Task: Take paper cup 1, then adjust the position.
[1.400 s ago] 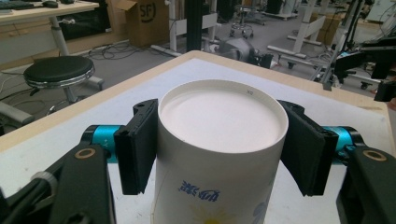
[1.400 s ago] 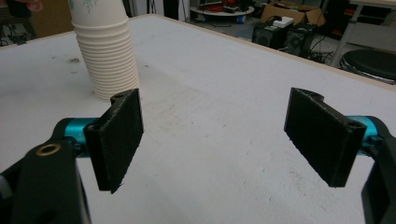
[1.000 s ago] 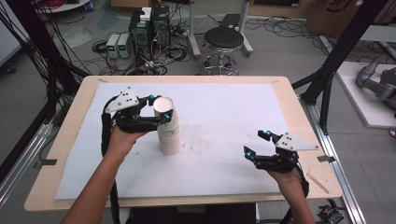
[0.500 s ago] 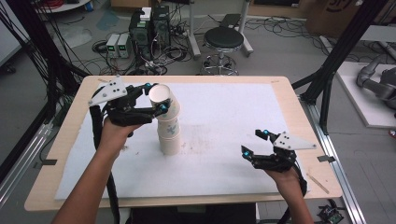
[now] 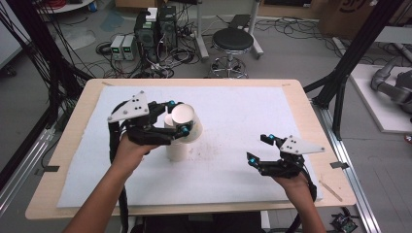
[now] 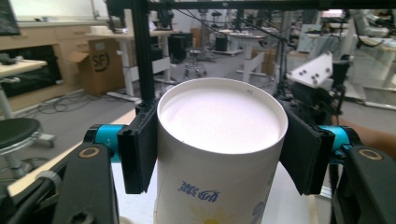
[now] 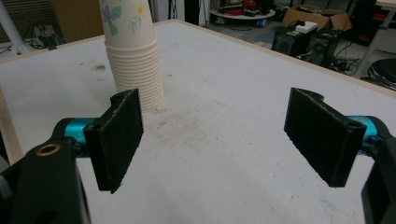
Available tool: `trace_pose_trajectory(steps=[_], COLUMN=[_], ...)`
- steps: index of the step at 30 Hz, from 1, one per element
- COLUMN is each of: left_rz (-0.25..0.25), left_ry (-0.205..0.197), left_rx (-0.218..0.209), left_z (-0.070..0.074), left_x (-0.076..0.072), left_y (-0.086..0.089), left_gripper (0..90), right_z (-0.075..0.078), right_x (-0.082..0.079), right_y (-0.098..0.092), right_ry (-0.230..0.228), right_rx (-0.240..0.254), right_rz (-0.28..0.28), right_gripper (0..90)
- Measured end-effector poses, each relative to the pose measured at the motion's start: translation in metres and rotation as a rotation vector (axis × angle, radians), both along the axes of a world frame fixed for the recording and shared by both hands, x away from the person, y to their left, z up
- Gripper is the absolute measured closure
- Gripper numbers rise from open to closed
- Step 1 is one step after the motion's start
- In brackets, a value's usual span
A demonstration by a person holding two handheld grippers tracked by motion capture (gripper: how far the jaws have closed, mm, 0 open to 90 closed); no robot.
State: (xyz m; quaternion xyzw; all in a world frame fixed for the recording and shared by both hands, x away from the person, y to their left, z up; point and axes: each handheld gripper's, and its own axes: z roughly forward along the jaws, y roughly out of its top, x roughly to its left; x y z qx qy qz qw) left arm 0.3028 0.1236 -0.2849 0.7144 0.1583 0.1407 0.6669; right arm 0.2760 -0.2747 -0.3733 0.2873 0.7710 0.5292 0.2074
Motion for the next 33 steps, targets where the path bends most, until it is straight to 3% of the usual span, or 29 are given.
trace_pose_trajectory(steps=[5, 11, 26, 33], left_rz=[-0.035, -0.035, -0.056, -0.093], left_ry=[0.012, 0.035, 0.056, 0.068], left_rx=[0.015, 0.017, 0.005, 0.040], left_z=[-0.011, -0.026, -0.036, -0.046], left_x=[-0.002, -0.004, -0.006, -0.011], left_y=[-0.009, -0.011, -0.012, -0.023], left_gripper=[35.3, 35.4, 35.3, 35.4], right_z=[0.002, 0.003, 0.007, 0.005], right_x=[0.001, 0.005, 0.004, 0.003], right_y=[0.002, 0.010, 0.020, 0.027], right_ry=[0.010, 0.013, 0.023, 0.025], right_rx=[0.011, 0.001, 0.007, 0.020], right_rz=[0.014, 0.045, 0.114, 0.170], right_gripper=[20.1, 20.1, 20.2, 20.1])
